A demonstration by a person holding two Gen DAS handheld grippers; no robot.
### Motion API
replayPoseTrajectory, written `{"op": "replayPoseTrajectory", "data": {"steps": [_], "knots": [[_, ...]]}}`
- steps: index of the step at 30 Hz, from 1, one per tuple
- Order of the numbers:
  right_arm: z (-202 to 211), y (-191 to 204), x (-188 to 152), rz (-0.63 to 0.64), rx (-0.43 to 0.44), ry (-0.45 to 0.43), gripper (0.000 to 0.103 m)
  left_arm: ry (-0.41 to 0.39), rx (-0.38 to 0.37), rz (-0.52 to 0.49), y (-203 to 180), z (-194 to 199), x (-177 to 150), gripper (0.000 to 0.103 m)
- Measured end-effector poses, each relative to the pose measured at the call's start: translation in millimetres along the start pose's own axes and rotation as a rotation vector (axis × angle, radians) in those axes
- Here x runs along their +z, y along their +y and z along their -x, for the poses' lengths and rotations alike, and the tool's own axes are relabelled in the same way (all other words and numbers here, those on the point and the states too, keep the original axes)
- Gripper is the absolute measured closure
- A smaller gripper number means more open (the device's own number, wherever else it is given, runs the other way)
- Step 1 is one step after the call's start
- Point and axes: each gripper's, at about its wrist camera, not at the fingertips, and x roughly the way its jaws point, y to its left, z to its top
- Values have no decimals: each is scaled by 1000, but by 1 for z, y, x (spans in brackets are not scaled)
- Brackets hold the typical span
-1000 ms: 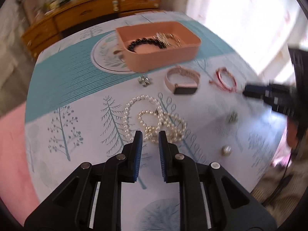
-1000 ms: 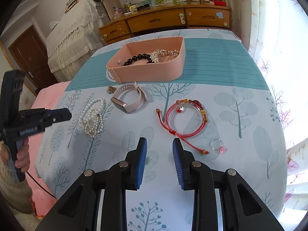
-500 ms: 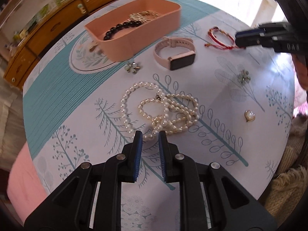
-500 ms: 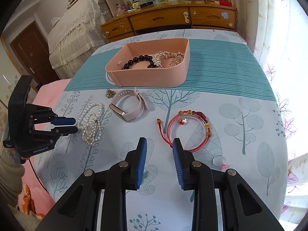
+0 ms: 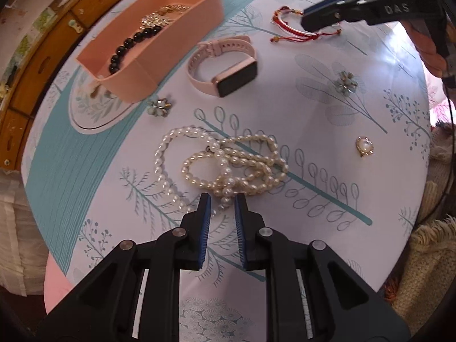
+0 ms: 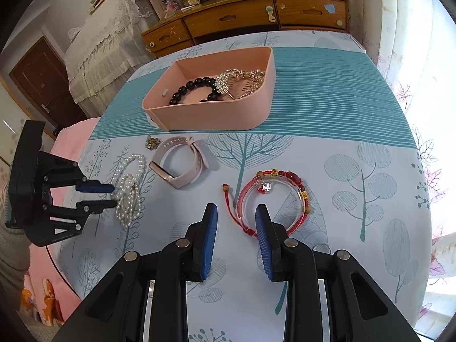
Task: Organize jewelry
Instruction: 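Grasp the red string bracelet with the right tool while the left tool grasps the pearl necklace, then carry the red bracelet and pearl necklace into the pink tray and open both tools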
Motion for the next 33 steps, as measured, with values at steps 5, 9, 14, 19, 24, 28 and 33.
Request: {"op": "replayPoseTrajectory", "data": {"steps": [5, 9, 14, 19, 24, 28, 33], "knots": [[-12, 3, 10, 20, -7, 46, 75, 44, -13, -35, 4, -3, 5, 89], [-21, 13, 12, 64, -28, 74, 75, 70, -12, -68, 2, -6, 10, 89], [-33, 18, 13, 95, -68, 101, 75, 124, -58, -2, 10, -8, 18, 89], [-37, 21, 13, 116, -92, 105, 91, 160, -127, 141, 28, -14, 29, 98], [-36, 8, 16, 45, -36, 111, 96, 124, -158, 282, 44, -6, 30, 98], [-24, 7, 14, 29, -21, 80, 96, 51, -151, 372, 52, 18, 27, 98], [3, 9, 18, 15, 18, 13, 96, -55, -121, 490, 67, 59, 31, 98]]}}
